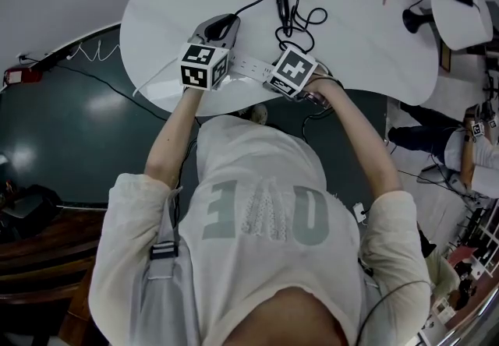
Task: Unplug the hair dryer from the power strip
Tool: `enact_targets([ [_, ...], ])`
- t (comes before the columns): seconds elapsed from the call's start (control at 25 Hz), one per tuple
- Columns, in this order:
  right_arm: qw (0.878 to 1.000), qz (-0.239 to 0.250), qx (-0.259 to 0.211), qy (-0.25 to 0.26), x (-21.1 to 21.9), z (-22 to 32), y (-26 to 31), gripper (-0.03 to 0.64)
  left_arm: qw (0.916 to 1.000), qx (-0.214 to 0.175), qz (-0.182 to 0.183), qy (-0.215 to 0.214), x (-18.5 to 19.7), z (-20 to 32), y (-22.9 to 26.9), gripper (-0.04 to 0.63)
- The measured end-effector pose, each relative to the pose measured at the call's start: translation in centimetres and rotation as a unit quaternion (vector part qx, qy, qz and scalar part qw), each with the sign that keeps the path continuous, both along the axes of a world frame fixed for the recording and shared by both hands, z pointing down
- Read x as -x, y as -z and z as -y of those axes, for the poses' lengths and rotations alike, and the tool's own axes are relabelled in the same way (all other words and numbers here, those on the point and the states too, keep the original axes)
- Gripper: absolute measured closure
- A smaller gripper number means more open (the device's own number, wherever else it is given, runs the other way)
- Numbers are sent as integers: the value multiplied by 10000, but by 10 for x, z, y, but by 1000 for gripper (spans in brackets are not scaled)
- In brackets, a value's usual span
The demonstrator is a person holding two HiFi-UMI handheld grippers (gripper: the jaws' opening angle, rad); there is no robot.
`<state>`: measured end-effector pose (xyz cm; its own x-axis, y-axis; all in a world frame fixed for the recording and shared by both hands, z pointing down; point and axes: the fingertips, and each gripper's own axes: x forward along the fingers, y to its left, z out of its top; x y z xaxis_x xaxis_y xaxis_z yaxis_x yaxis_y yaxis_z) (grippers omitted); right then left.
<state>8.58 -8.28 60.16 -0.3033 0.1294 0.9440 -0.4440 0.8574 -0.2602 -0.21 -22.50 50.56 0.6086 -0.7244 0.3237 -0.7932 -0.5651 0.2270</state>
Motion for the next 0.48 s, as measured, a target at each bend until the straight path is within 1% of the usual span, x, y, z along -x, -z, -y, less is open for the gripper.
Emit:
enact_targets([
  [0.2,10000,-20,12,9,0,0,0,359,9999,3,-94,121,2,5,1,548],
  [0.24,10000,-20,13,11,0,0,0,359,9998,19,-122,130,1,5,1,535],
  [0.28,10000,-19,12,12,-1,0,0,359,9998,27,-135,127,1,6,1,525],
  [0.48,10000,-5,-2,7,-1,0,0,359,9999,-15,-106,78,-3,2,3,523],
])
